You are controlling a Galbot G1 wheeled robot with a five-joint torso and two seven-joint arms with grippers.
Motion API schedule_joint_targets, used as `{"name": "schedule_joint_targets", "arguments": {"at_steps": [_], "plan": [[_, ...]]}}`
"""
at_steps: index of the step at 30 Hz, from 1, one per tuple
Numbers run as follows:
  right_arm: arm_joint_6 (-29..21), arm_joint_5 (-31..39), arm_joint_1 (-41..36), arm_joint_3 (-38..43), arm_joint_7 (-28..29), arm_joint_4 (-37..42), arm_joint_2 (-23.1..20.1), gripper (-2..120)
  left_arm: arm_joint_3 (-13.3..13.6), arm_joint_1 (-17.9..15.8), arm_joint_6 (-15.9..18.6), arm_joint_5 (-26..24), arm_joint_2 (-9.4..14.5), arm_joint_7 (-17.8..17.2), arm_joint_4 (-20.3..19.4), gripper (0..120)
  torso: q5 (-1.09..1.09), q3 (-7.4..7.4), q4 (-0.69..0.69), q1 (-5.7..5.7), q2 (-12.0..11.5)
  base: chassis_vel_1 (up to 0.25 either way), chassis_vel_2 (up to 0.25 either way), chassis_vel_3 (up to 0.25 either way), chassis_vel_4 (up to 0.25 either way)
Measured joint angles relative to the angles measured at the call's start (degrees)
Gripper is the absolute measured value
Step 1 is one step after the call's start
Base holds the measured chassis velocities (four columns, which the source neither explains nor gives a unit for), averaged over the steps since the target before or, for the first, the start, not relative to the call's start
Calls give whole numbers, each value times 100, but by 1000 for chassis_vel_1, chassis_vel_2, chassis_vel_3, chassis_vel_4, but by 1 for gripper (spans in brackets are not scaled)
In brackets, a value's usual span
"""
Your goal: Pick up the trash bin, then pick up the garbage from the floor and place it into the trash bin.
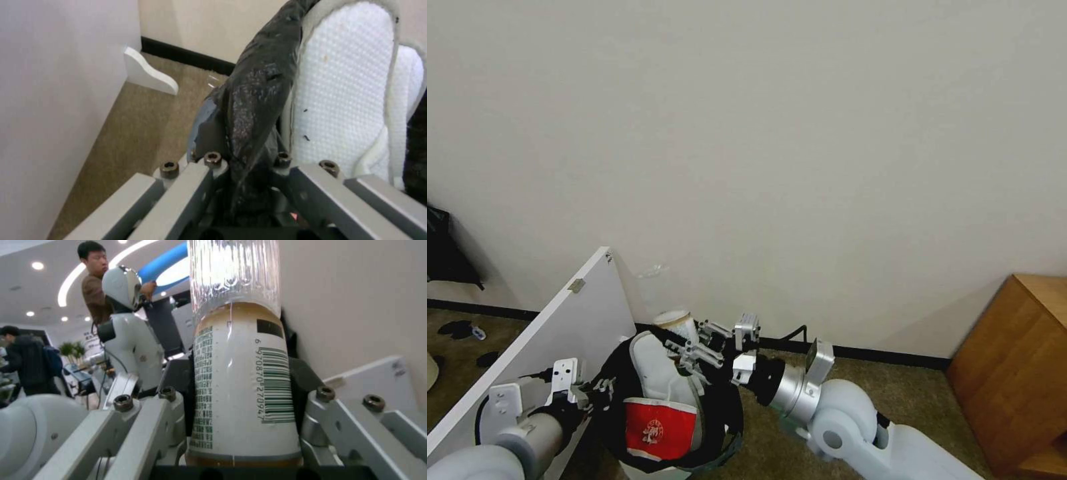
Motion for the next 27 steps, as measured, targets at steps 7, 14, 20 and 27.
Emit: {"name": "schedule_joint_targets", "arguments": {"at_steps": [7, 14, 20, 27], "plan": [[14, -5, -3, -272, 54, -139, 170, 33, -57, 11, 0, -286, 42, -153, -42, 4, 0, 0, 1, 0, 0, 0, 0, 0, 0], [38, -59, -59, -377, 95, -287, 254, 33, -76, 8, 0, -287, 44, -146, -40, 4, 0, 0, 0, 0, 0, 0, 0, 0, 0], [41, -81, -155, -394, 165, -360, 247, 33, -99, 10, 0, -282, 45, -136, -56, 4, 0, 0, 0, 0, 0, 0, 0, 0, 0], [2, -68, -246, -409, 319, -350, 191, 33, -125, 11, 0, -292, 56, -127, -74, 4, 0, 0, 0, 0, 0, 0, 0, 0, 0]]}}
